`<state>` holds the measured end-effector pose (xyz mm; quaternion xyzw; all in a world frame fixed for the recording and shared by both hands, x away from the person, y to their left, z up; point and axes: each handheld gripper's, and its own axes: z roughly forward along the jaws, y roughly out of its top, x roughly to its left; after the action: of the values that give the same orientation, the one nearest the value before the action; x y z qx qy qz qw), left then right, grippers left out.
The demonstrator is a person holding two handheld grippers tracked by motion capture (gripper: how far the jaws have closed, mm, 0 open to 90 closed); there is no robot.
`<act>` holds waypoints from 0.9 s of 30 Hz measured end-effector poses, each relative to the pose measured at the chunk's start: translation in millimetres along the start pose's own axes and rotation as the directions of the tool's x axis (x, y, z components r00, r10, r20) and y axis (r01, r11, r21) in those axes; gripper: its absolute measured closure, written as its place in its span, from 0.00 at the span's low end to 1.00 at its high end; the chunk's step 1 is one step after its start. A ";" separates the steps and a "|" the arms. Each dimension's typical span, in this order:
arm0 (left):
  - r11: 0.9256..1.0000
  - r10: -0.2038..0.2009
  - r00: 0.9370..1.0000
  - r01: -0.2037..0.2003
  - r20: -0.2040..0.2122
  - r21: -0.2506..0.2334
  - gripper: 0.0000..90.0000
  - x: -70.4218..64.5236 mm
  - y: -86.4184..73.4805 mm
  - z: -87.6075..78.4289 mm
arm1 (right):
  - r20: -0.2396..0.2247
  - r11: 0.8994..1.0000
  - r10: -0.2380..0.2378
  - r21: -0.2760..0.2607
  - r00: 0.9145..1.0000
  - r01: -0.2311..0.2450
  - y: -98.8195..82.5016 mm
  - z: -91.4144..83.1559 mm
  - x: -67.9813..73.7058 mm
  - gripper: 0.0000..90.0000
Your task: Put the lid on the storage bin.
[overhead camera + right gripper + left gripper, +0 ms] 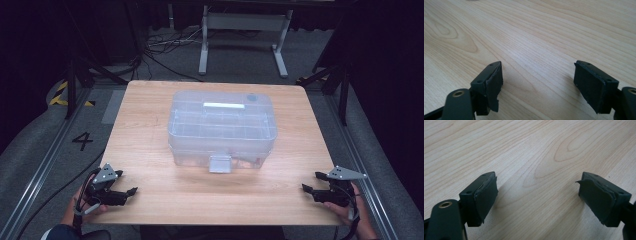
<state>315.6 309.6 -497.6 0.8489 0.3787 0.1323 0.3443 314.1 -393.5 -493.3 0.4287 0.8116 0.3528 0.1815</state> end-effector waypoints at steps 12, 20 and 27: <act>1.000 -0.006 1.000 0.006 -0.007 0.003 0.17 -0.8 0.4 0.4 | 0.002 1.000 0.001 0.001 1.000 -0.001 0.8 0.9 0.0 0.26; 1.000 -0.007 1.000 0.007 -0.007 0.003 0.16 -0.7 0.4 0.4 | 0.003 1.000 0.001 0.001 1.000 -0.001 1.2 1.3 0.2 0.26; 1.000 -0.008 1.000 0.008 -0.007 0.004 0.16 -0.7 0.4 0.5 | 0.001 1.000 0.001 0.001 1.000 -0.001 1.4 1.5 -0.1 0.26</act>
<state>315.6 308.7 -497.6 0.8476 0.3833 0.1331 0.3419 315.9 -392.4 -493.3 0.4293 0.8116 0.3521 0.1816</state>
